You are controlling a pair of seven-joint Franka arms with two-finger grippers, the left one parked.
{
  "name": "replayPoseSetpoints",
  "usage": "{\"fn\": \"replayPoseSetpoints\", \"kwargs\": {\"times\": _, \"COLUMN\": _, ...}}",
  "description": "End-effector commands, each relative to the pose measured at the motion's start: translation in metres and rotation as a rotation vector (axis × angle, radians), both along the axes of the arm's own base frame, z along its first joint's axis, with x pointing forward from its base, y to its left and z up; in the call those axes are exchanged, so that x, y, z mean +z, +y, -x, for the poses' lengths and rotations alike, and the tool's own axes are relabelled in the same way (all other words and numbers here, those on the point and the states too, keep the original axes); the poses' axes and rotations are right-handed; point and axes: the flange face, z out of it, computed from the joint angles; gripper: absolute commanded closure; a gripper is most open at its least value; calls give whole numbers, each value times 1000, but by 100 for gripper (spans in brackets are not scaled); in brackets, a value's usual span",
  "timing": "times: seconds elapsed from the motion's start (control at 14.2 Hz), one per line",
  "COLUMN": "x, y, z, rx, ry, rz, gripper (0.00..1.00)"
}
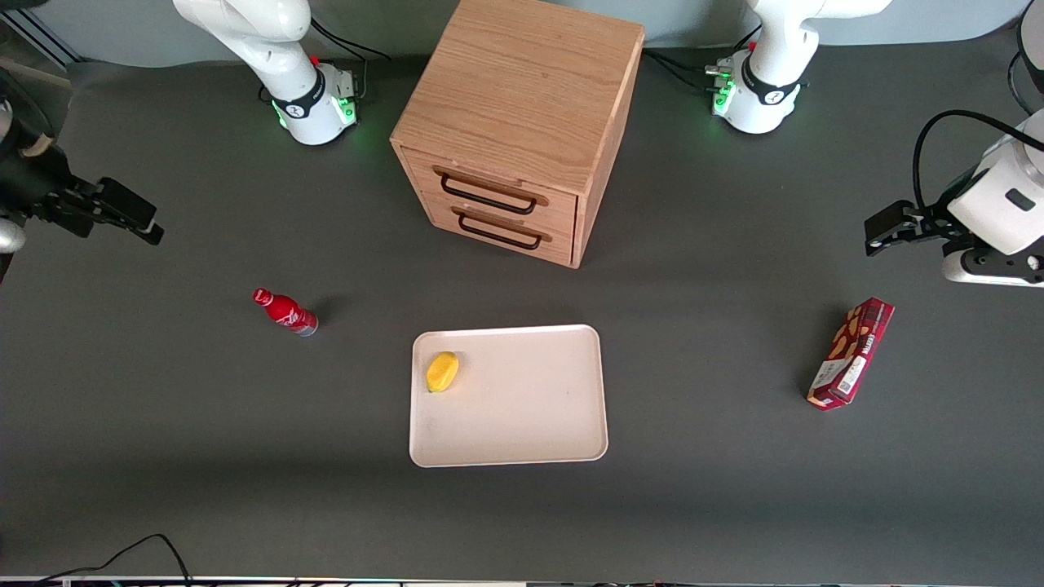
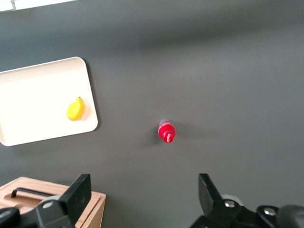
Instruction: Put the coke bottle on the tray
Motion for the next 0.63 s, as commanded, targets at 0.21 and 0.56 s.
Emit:
{"fn": "replayPoseSetpoints", "kwargs": {"times": 0.21, "x": 14, "y": 6, "z": 5, "rx": -43, "ry": 13, "rz": -29, "gripper": 0}}
{"fn": "replayPoseSetpoints", "kwargs": {"times": 0.56, "x": -11, "y": 4, "z": 2, "rx": -34, "ry": 65, "rz": -21, "gripper": 0}}
